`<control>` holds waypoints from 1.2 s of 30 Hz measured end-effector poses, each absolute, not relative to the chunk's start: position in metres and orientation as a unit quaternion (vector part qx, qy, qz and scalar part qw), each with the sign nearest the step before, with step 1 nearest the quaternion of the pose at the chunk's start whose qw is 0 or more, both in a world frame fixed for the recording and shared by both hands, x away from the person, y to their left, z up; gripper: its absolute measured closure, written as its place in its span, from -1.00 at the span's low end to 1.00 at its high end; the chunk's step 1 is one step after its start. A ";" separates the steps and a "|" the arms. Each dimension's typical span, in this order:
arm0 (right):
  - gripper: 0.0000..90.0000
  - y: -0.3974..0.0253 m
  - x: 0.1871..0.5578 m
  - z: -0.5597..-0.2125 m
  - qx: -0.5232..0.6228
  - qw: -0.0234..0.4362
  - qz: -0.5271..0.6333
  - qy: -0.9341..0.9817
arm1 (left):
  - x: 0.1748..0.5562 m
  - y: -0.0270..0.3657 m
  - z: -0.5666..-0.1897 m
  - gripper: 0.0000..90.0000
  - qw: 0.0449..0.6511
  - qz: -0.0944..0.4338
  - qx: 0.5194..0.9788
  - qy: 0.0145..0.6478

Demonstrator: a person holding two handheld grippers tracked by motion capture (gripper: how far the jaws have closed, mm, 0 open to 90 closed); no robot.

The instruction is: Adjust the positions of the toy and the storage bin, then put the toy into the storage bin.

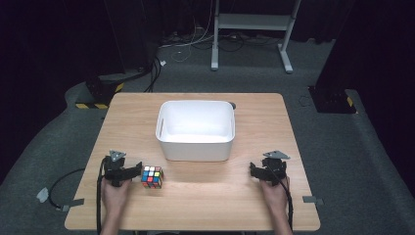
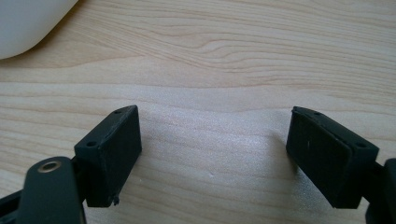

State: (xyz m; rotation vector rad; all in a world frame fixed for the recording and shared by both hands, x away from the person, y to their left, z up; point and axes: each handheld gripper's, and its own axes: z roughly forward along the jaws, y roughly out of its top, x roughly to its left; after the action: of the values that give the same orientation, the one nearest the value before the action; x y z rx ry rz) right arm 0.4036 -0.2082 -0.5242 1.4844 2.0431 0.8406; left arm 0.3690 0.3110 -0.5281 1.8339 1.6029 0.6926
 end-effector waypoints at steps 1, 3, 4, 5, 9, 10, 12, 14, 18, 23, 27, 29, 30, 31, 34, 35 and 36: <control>-0.60 -0.208 0.404 -0.524 0.542 0.238 0.307 0.746 | 0.369 0.311 -0.528 -0.66 0.300 0.261 0.691 0.604; -0.60 -0.208 0.404 -0.524 0.542 0.238 0.307 0.746 | 0.369 0.311 -0.528 -0.66 0.300 0.260 0.692 0.603; -0.60 -0.208 0.404 -0.524 0.542 0.238 0.307 0.745 | 0.369 0.311 -0.528 -0.66 0.300 0.260 0.692 0.603; -0.60 -0.208 0.404 -0.524 0.542 0.238 0.307 0.745 | 0.369 0.311 -0.528 -0.66 0.300 0.260 0.691 0.604; -0.60 -0.208 0.404 -0.524 0.542 0.238 0.307 0.745 | 0.369 0.311 -0.528 -0.66 0.300 0.260 0.692 0.603; -0.60 -0.208 0.404 -0.524 0.542 0.238 0.307 0.745 | 0.369 0.311 -0.528 -0.67 0.300 0.260 0.692 0.603; -0.60 -0.208 0.403 -0.524 0.542 0.238 0.307 0.745 | 0.369 0.311 -0.528 -0.66 0.300 0.260 0.692 0.603; -0.59 -0.208 0.403 -0.524 0.542 0.238 0.307 0.745 | 0.369 0.311 -0.528 -0.66 0.300 0.260 0.691 0.604; -0.56 -0.208 0.403 -0.524 0.540 0.237 0.308 0.746 | 0.368 0.310 -0.528 -0.66 0.300 0.261 0.690 0.605; -0.55 -0.208 0.403 -0.524 0.539 0.237 0.309 0.747 | 0.367 0.310 -0.527 -0.66 0.312 0.249 0.693 0.601; -0.54 -0.208 0.403 -0.524 0.537 0.237 0.310 0.748 | 0.367 0.308 -0.526 -0.66 0.308 0.244 0.706 0.590; -0.53 -0.208 0.403 -0.524 0.537 0.237 0.310 0.748 | 0.366 0.307 -0.524 -0.66 0.315 0.243 0.704 0.589; -0.53 -0.208 0.403 -0.524 0.537 0.237 0.311 0.748 | 0.366 0.307 -0.523 -0.66 0.319 0.243 0.702 0.588; -0.53 -0.208 0.403 -0.524 0.537 0.237 0.311 0.748 | 0.365 0.307 -0.522 -0.66 0.323 0.243 0.701 0.588; -0.53 -0.208 0.403 -0.524 0.536 0.237 0.311 0.748 | 0.364 0.306 -0.518 -0.66 0.328 0.245 0.699 0.586; -0.53 -0.208 0.403 -0.524 0.536 0.237 0.311 0.748 | 0.364 0.306 -0.518 -0.67 0.329 0.244 0.699 0.586; -0.53 -0.208 0.403 -0.524 0.536 0.237 0.311 0.748 | 0.364 0.306 -0.517 -0.67 0.329 0.244 0.700 0.585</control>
State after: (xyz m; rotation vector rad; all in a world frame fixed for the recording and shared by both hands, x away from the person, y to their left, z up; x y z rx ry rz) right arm 0.4027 -0.2078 -0.5239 1.4698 2.0513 0.8519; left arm 0.3640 0.3060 -0.5168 1.8305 1.5317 0.6373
